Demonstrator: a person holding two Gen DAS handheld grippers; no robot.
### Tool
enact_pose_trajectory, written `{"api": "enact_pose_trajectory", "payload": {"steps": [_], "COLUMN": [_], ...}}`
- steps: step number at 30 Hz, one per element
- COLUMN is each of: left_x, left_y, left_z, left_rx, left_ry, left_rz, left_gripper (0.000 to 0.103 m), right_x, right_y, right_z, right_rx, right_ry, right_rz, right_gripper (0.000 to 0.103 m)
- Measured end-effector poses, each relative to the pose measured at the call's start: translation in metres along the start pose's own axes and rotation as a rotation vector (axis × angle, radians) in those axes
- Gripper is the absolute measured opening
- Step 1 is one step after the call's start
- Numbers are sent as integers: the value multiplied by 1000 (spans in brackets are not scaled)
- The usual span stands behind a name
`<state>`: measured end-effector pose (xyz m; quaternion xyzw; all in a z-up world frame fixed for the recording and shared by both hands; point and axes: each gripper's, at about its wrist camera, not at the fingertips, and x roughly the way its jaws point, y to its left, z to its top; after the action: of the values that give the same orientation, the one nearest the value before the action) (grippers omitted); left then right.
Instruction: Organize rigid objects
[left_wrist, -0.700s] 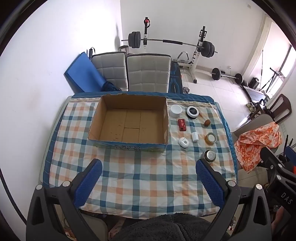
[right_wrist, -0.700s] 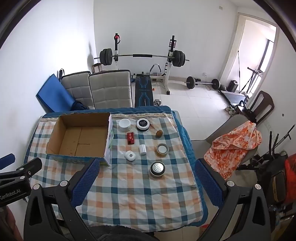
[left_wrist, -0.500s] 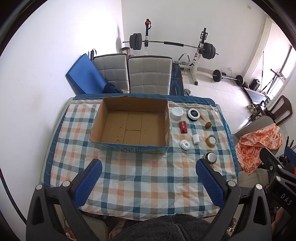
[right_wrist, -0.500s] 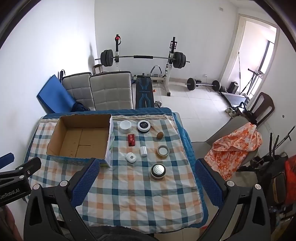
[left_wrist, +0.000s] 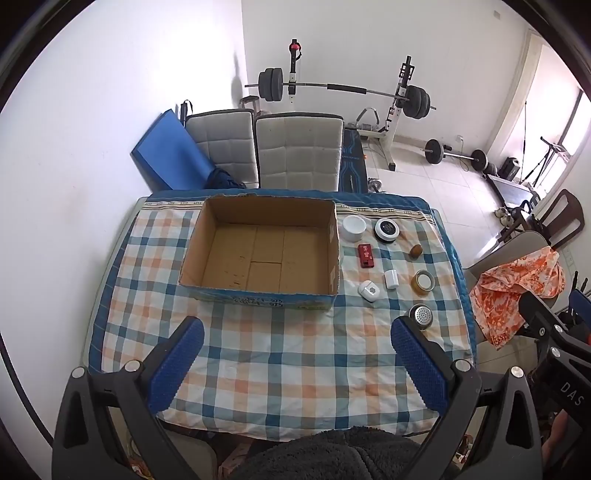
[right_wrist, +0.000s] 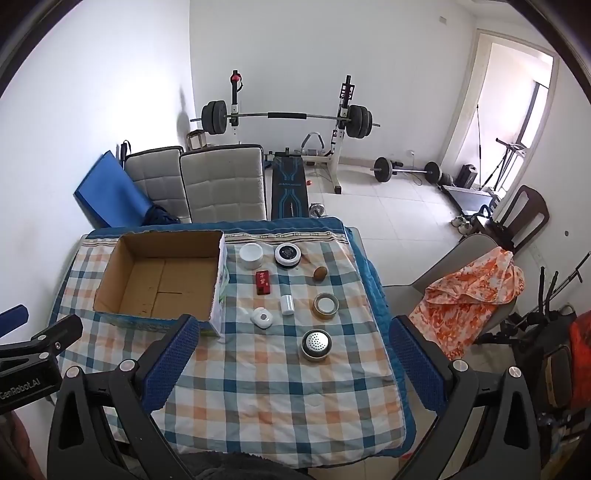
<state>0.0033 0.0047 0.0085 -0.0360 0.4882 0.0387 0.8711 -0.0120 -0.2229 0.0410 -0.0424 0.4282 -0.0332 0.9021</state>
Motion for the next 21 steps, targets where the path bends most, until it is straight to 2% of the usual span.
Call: {"api": "enact_pose_trajectory", "payload": {"steps": [21], "left_x": [1], "left_y": [-1], "left_z": [6], "left_rx": [2], "left_ry": [-8], "left_rz": [10], "left_gripper": [103], "right_x": [0], "right_y": [-2], "right_z": [2], "right_rx": [-5], "right_ry": [-9], "right_rz": [3], "right_gripper": [103]}}
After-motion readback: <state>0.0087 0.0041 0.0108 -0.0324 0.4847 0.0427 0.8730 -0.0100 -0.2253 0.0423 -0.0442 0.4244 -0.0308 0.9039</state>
